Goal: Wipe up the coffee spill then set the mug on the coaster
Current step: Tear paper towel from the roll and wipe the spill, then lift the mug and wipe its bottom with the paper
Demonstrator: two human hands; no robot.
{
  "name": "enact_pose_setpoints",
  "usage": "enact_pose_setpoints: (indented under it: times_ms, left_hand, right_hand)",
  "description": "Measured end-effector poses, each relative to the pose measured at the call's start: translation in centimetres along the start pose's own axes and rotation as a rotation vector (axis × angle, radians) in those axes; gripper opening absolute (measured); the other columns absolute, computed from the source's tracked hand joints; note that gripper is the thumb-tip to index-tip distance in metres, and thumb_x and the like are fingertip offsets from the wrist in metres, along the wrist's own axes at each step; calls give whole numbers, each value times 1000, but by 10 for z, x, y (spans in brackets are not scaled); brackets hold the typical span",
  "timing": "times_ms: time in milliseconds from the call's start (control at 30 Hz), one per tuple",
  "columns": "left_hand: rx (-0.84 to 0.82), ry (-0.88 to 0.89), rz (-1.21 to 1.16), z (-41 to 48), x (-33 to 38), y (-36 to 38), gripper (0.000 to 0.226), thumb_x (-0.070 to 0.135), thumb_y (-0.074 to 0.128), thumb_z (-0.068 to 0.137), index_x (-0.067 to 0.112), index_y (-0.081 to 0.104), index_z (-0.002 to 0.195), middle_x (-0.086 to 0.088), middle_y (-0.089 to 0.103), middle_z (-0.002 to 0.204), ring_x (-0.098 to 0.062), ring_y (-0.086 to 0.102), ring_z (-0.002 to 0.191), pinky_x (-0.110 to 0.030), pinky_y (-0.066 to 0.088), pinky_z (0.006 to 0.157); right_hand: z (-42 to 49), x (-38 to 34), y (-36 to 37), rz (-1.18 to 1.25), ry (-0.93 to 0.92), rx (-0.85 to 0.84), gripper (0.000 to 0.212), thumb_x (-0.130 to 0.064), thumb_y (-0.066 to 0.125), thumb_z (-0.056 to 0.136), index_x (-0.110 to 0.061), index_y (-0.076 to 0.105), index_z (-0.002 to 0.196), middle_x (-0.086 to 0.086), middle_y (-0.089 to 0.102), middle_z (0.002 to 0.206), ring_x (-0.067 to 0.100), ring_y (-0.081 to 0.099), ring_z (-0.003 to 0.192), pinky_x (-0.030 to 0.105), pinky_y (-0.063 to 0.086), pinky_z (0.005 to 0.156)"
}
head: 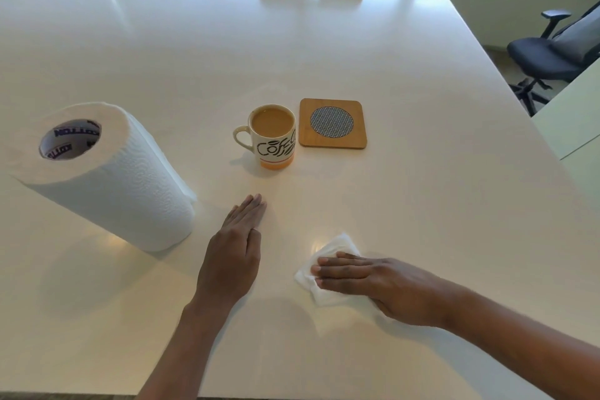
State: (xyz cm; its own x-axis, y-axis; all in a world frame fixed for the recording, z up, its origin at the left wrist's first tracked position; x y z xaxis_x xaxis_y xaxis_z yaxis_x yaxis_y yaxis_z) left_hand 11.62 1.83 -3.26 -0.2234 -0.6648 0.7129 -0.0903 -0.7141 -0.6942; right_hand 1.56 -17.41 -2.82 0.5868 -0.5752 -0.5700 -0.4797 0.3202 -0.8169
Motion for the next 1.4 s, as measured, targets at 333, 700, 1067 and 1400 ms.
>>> enact_pose_setpoints:
  times_ms: [333,700,1067,1400]
  left_hand:
    - [-7,3,-9,0,0,0,61,12,30,94,14,55,150,6,47,160,0,33,151,-21,17,127]
    - [14,3,5,0,1,2,59,13,33,95,13,54,150,6,46,159,2,33,150,-15,14,125]
    - [152,-115,-323,8,7,-22,59,18,44,91,22,57,148,10,57,150,16,46,135,-13,33,116]
    - [551,-84,-305,80,19,-60,40,21,48,103,12,56,141,-4,61,142,-24,56,132,-49,52,105]
  right_hand:
    - [-27,65,-47,-50,508,360,86,32,40,87,-17,42,159,-6,32,166,-6,11,157,21,8,132]
    - [-13,-7,7,61,679,544,77,20,43,75,3,50,150,13,39,161,44,29,151,16,-2,125]
    - [38,12,-33,1181,544,712,49,-2,47,110,-37,77,127,-11,80,122,1,73,110,15,55,90]
    - [53,52,-43,1859,453,771,38,-10,65,96,-4,72,132,21,72,134,28,72,117,35,60,99]
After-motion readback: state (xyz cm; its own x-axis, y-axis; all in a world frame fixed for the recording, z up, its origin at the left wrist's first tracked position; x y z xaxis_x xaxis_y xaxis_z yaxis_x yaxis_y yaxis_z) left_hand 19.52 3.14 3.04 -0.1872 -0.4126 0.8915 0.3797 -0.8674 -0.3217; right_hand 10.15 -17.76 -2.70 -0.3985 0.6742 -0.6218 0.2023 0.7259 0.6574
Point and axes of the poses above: each hand's wrist, its own z-axis towards the middle knuckle, its own y-axis out of the palm, x = y × z, the point moved 10 cm from there along z, towards the middle knuckle
